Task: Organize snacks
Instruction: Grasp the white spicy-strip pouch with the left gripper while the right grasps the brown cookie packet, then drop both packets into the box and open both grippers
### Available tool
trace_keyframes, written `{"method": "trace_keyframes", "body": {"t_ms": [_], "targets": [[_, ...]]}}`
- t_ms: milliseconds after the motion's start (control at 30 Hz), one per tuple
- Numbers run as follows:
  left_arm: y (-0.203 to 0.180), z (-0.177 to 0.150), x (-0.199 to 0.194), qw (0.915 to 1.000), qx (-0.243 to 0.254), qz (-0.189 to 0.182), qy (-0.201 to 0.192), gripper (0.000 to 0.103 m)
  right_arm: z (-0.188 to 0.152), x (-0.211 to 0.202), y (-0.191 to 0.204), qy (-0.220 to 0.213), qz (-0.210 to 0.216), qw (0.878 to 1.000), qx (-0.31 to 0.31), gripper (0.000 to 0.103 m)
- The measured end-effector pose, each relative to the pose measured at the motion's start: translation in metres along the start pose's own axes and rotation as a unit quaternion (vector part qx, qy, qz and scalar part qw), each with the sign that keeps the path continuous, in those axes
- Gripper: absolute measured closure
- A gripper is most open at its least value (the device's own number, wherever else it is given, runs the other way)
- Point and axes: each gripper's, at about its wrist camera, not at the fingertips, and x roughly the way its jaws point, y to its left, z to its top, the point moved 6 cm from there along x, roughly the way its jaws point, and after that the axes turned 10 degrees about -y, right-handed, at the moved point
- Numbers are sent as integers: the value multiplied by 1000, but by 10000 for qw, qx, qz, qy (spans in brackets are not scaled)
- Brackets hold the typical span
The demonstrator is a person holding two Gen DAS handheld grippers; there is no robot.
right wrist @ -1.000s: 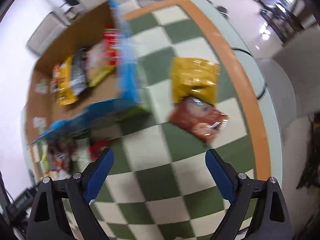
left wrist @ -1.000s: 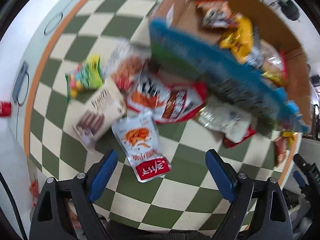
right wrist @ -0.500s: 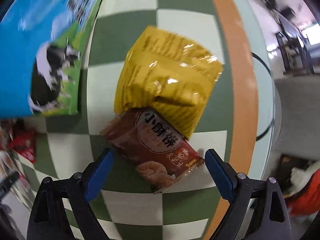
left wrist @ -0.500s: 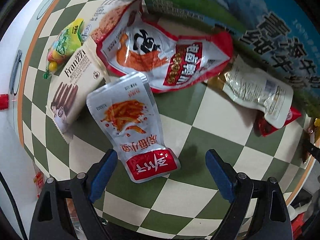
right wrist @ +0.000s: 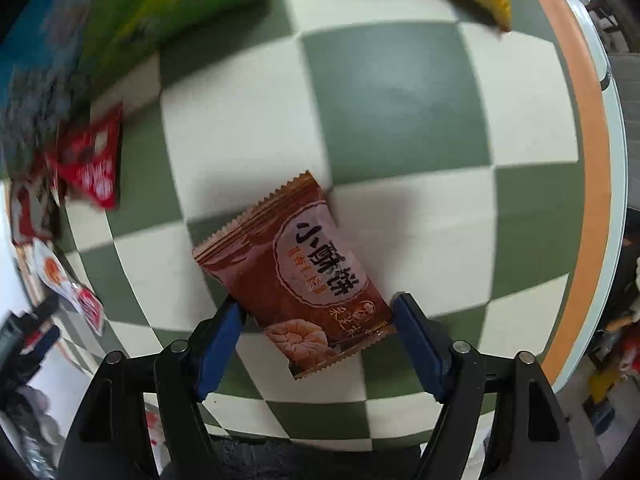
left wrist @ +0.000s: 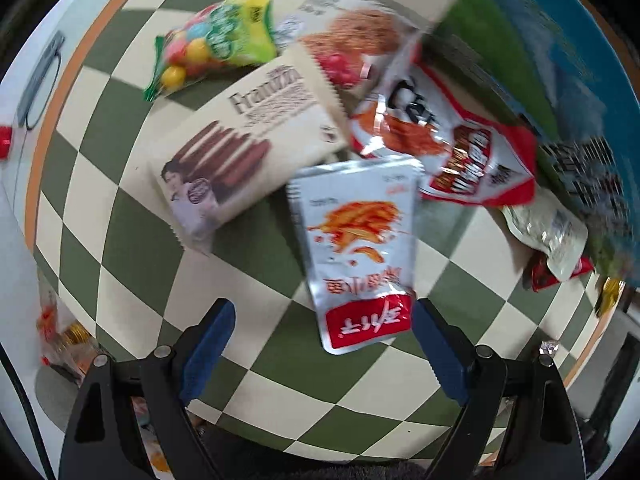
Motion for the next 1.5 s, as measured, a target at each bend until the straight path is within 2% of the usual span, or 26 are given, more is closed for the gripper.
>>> {"method": "trace_keyframes", "body": {"t_ms": [67, 167, 333, 433, 567, 700, 833, 900, 933, 967, 1000, 1100, 1167, 1267, 1367, 1500], "targets": [[5, 6, 6, 9999, -75, -96, 55, 13, -5, 1, 4, 39, 86, 9999, 50, 16], [-2, 13, 18, 9994, -132, -253, 204, 13, -10, 0, 9, 100, 201, 9997, 1, 16], [-30, 30, 38, 9989, 47, -200, 410, 14, -11, -11, 10, -86, 43, 9997, -231, 16], [-49, 32, 41, 9985, 446, 123, 280, 35, -6, -20, 13, -171, 29, 9993, -324, 16], [-69, 19, 39, 9941, 1052, 208, 150, 44, 6, -30, 12, -236, -2, 9988, -428, 16], [-90, -3, 39, 9876, 1535, 315, 79, 46, 14, -33, 9, -199, -21, 9984, -537, 16], [-108, -30, 41, 9857, 1669, 196, 154, 47, 27, -23, 21, -156, -97, 9982, -569, 16], [-116, -35, 42, 9844, 1747, 140, 151, 47, 25, -19, 24, -161, -143, 9982, -564, 20], [-119, -45, 42, 9837, 1788, 133, 142, 47, 24, -19, 25, -204, -248, 9978, -586, 26], [-125, -51, 42, 9828, 1839, 113, 136, 47, 24, -23, 27, -297, -374, 9967, -656, 37], [-130, -55, 40, 9816, 1903, 82, 121, 48, 23, -25, 34, -413, -444, 9951, -782, 43], [-135, -67, 29, 9779, 2091, -13, 50, 48, 19, -28, 37, -447, -401, 9951, -781, 43], [-165, -56, 19, 9759, 2180, -78, -8, 48, 18, -32, 37, -501, -343, 9952, -772, 43], [-181, -57, 0, 9725, 2311, -247, -177, 48, 15, -42, 39, -502, -137, 9962, -697, 43], [-193, -51, -23, 9690, 2404, -460, -340, 48, 17, -63, 46, -629, 88, 9954, -719, 43], [-219, -44, -73, 9610, 2556, -833, -644, 48, 22, -108, 51, -828, 437, 9926, -771, 43]]}}
